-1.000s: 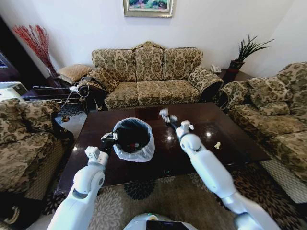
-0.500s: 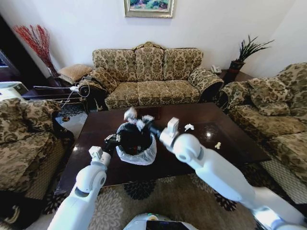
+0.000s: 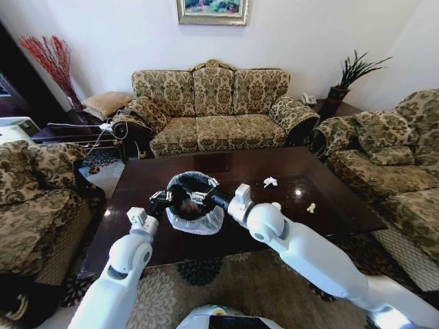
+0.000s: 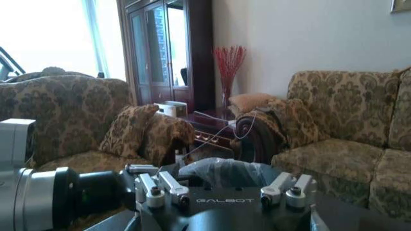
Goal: Move to the front of the table and place the trash on the table into the trash bin.
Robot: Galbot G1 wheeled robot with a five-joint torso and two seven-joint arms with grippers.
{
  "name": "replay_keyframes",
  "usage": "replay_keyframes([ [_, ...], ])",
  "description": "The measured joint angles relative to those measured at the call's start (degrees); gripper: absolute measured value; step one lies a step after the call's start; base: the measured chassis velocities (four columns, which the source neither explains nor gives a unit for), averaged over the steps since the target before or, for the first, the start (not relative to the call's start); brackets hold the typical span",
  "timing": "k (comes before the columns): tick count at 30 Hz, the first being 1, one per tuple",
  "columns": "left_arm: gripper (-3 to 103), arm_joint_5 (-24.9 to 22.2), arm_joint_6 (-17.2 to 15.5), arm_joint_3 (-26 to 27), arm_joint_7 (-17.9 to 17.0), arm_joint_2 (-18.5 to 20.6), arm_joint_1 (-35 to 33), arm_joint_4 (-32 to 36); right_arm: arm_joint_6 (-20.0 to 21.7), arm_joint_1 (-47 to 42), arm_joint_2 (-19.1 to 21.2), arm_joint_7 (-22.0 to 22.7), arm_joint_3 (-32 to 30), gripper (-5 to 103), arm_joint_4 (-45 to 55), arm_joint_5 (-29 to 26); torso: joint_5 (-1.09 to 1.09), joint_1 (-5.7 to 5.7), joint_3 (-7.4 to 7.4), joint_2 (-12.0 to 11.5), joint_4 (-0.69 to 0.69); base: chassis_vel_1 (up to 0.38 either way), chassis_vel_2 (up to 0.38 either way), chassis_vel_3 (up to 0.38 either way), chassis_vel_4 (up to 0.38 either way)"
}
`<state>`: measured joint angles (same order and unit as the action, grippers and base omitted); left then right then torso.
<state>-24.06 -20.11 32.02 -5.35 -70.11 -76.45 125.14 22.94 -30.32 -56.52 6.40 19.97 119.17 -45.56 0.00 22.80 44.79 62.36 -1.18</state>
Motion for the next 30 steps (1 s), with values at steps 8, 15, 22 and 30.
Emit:
replay_keyframes([
  [8, 3, 0.03, 0.02, 0.71, -0.06, -0.32, -0.19, 0.12, -2.68, -0.57, 0.50, 9.07, -7.98, 100, -0.70, -1.24, -0.01, 0.00, 0.00, 0.00, -0.02, 0.000, 0.000, 0.000, 0.000],
  [15, 3, -0.19, 0.47, 1.68, -0.02, -0.67, -0.86, 1.57, -5.22, -14.74, 3.88, 10.39, -24.68, 100, -8.73, 3.71, 0.03, 0.00, 0.01, 0.00, 0.02, 0.000, 0.000, 0.000, 0.000],
  [22, 3, -0.15, 0.61, 1.88, -0.03, -1.14, -1.37, 2.37, -4.81, -27.80, 1.38, 5.03, -32.77, 100, -16.04, 9.34, 0.01, -0.01, 0.00, 0.00, 0.03, 0.000, 0.000, 0.000, 0.000],
  [30, 3, 0.21, 0.65, 1.46, -0.05, -1.59, -1.80, 2.96, -6.71, -30.58, -2.96, 4.17, -33.88, 100, -22.66, 15.24, 0.02, 0.00, 0.00, 0.00, -0.02, 0.000, 0.000, 0.000, 0.000],
])
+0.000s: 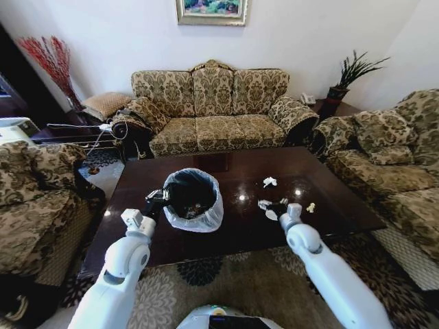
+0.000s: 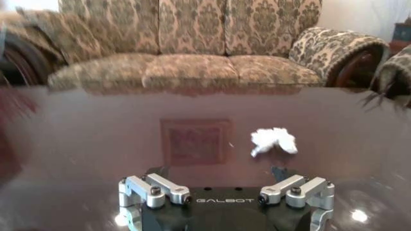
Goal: Move to the front of the table and place the trash on the table into the trash bin.
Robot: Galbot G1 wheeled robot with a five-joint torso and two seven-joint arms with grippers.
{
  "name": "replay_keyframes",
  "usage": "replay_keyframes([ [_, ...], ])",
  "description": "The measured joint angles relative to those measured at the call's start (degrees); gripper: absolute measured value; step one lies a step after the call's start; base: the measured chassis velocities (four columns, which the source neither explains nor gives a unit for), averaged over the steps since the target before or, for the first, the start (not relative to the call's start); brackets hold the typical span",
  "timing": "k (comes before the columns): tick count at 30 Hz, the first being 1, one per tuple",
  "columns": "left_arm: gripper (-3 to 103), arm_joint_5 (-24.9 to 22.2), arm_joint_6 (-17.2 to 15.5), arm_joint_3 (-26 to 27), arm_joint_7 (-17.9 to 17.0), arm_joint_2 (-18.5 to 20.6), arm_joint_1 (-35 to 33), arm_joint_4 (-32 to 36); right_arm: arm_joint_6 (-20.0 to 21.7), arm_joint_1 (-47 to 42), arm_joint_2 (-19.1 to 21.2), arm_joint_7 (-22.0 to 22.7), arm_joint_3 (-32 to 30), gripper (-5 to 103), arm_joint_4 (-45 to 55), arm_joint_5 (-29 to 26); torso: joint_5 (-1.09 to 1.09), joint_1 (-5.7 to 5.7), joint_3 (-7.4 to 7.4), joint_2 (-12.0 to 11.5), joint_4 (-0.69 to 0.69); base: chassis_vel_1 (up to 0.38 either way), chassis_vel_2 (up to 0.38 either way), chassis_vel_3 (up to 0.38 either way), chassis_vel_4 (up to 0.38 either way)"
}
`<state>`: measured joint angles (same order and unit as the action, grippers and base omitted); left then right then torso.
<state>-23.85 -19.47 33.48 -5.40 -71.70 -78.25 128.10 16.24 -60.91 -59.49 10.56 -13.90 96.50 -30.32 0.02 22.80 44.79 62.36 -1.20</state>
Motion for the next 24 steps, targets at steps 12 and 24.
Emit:
replay_keyframes([
  [12, 3, -0.03, 0.03, 0.06, 0.06, -0.35, -0.22, -0.09, -0.04, -4.04, -1.43, 0.76, -1.53, 100, -2.75, 2.83, -0.01, 0.00, 0.00, 0.00, 0.02, 0.000, 0.000, 0.000, 0.000],
  [24, 3, -0.08, 0.42, 0.19, 0.53, -0.24, -0.36, -0.73, -1.74, -0.61, -3.54, -1.16, -2.98, 100, -11.15, 3.80, -0.03, 0.00, 0.00, 0.00, 0.02, 0.000, 0.000, 0.000, 0.000],
])
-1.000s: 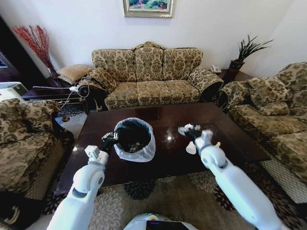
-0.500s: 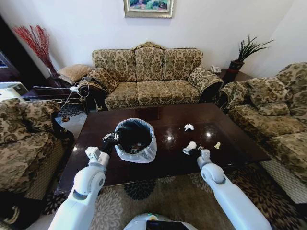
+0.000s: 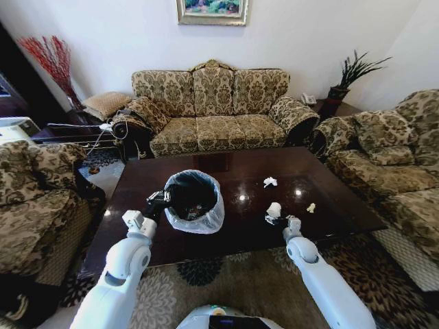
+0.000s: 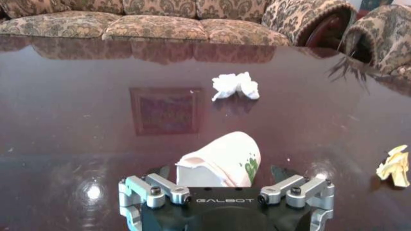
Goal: Move to the front of the table and place the trash on the table into the trash bin.
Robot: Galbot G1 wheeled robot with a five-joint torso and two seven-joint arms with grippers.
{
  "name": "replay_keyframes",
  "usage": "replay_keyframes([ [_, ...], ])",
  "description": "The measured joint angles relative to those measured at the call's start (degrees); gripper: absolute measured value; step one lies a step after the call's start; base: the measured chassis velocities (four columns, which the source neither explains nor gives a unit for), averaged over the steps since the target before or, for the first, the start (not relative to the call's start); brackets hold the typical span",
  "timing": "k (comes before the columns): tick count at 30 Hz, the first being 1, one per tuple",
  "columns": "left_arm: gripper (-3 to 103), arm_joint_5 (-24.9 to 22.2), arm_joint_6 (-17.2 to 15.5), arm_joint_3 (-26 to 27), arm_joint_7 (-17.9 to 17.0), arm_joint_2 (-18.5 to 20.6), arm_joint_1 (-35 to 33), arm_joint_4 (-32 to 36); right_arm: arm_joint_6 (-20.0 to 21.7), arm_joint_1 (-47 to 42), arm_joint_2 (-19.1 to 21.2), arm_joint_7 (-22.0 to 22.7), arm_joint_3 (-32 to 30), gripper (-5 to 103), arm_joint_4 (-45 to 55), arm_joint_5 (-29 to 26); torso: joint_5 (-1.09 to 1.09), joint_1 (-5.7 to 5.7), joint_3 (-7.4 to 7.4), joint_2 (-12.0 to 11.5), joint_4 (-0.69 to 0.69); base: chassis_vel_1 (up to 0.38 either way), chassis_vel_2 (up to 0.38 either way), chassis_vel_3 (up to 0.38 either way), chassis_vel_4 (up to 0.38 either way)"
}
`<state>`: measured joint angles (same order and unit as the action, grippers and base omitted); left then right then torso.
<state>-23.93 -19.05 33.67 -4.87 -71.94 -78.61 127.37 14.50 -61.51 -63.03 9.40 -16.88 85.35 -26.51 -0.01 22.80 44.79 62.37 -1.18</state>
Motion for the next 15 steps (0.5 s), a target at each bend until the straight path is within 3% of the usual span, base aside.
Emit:
replay_keyframes([
  [6, 3, -0.05, 0.26, 0.06, 0.10, 0.14, 0.09, -0.24, -0.56, 1.60, -1.38, -0.83, -0.02, 97, -2.78, -0.95, 0.01, 0.00, 0.00, 0.00, 0.00, 0.000, 0.000, 0.000, 0.000],
  [10, 3, -0.09, 0.44, 0.20, 0.11, 0.21, 0.12, -0.42, -0.64, 2.43, -1.93, -0.83, -0.04, 78, -4.03, -1.52, 0.00, 0.00, 0.00, 0.00, 0.00, 0.000, 0.000, 0.000, 0.000],
  [12, 3, -0.09, 0.51, 0.21, 0.12, 0.19, 0.13, -0.50, -0.69, 2.56, -2.02, -0.81, -0.07, 78, -4.24, -1.54, 0.00, 0.00, 0.00, 0.00, 0.00, 0.000, 0.000, 0.000, 0.000],
  [15, 3, -0.09, 0.73, 0.21, 0.15, 0.08, 0.14, -0.65, -0.81, 2.78, -2.26, -0.64, -0.09, 62, -4.63, -1.56, -0.01, 0.00, 0.00, 0.00, 0.01, 0.000, 0.000, 0.000, 0.000],
])
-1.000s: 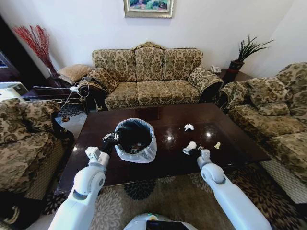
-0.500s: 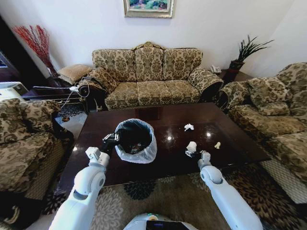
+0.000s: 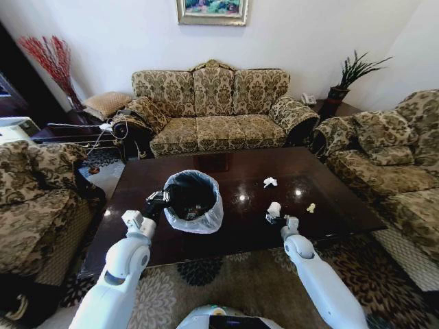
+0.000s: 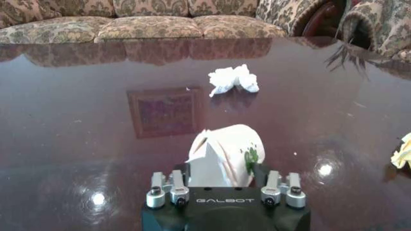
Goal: Move to the front of the table and place the trash on the table into the trash bin.
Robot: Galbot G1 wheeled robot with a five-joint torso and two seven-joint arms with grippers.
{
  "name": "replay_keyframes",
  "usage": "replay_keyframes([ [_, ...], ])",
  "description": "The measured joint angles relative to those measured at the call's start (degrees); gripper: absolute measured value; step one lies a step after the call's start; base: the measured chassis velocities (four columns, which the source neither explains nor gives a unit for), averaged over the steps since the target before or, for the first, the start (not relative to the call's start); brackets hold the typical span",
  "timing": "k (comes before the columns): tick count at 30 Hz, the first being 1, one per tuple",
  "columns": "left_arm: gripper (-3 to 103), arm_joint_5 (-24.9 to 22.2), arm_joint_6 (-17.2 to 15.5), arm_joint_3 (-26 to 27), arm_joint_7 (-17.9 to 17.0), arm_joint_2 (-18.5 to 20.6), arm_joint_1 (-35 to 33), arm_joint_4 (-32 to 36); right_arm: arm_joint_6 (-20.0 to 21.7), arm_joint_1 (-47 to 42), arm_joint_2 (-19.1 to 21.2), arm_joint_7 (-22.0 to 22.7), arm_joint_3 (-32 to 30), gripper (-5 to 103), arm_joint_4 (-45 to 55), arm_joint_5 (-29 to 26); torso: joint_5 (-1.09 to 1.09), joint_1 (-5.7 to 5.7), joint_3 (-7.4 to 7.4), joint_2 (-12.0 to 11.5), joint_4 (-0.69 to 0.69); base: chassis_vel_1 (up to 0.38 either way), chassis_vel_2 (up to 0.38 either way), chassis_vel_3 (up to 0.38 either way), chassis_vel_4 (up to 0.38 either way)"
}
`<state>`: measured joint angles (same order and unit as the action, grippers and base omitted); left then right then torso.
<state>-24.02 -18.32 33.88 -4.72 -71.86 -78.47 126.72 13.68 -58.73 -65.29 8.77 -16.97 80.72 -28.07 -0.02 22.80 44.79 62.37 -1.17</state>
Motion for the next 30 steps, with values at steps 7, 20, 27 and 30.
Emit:
replay_keyframes([
  [7, 3, 0.02, 0.20, 0.10, 0.03, 0.02, 0.05, -0.04, -0.10, 0.07, -0.39, 0.33, -0.06, 41, -0.03, 0.01, 0.01, 0.00, 0.00, 0.00, -0.01, 0.000, 0.000, 0.000, 0.000],
  [20, 3, 0.08, 0.51, 0.22, 0.06, -0.07, -0.15, 0.22, -0.58, -0.77, -0.74, 0.76, -0.82, 40, 1.26, 0.46, 0.03, 0.00, 0.01, 0.00, -0.01, 0.000, 0.000, 0.000, 0.000],
  [27, 3, 0.10, 0.55, 0.22, 0.10, -0.18, -0.30, 0.59, -0.78, -1.40, -0.41, 1.11, -2.79, 40, 6.59, 0.69, 0.01, 0.00, 0.01, 0.00, -0.01, 0.000, 0.000, 0.000, 0.000],
  [30, 3, 0.15, 0.55, 0.05, 0.10, -0.30, -0.29, 0.93, -1.31, -1.23, -0.20, 1.20, -3.01, 35, 6.92, 1.16, 0.02, 0.00, 0.01, 0.00, -0.01, 0.000, 0.000, 0.000, 0.000],
])
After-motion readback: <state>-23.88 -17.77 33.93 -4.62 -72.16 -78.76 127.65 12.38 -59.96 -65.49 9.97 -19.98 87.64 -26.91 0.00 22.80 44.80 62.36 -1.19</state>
